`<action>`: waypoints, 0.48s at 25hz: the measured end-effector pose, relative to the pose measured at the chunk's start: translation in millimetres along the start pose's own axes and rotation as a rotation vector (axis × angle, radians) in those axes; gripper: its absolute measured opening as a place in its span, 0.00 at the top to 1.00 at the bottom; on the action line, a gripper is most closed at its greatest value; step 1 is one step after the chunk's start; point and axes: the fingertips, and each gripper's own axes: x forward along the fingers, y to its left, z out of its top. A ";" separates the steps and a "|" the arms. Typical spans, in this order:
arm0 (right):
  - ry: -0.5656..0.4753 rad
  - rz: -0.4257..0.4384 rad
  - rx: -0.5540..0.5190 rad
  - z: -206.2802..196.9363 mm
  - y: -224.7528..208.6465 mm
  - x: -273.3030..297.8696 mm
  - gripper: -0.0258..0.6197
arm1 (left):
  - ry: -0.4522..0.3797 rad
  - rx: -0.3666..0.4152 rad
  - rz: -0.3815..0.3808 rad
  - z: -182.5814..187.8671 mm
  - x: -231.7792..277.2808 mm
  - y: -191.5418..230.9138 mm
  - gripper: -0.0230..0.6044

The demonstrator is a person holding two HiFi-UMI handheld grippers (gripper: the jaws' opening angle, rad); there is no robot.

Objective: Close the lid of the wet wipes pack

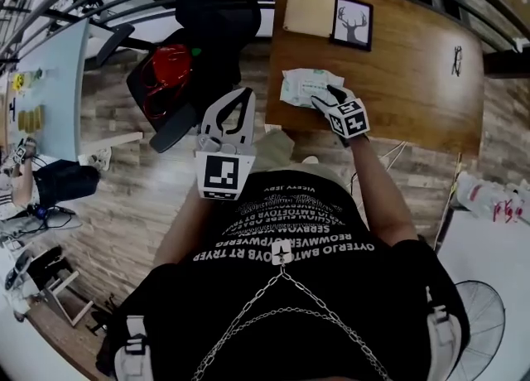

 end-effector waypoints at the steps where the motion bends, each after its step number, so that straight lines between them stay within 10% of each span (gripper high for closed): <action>1: 0.005 0.006 -0.010 -1.8 2.0 0.5 0.57 | 0.001 -0.001 0.005 -1.7 -3.0 -1.8 0.92; 12: 0.002 0.109 -0.021 -2.2 19.1 8.9 0.71 | 0.012 -0.024 0.055 -14.5 -27.4 -9.3 0.92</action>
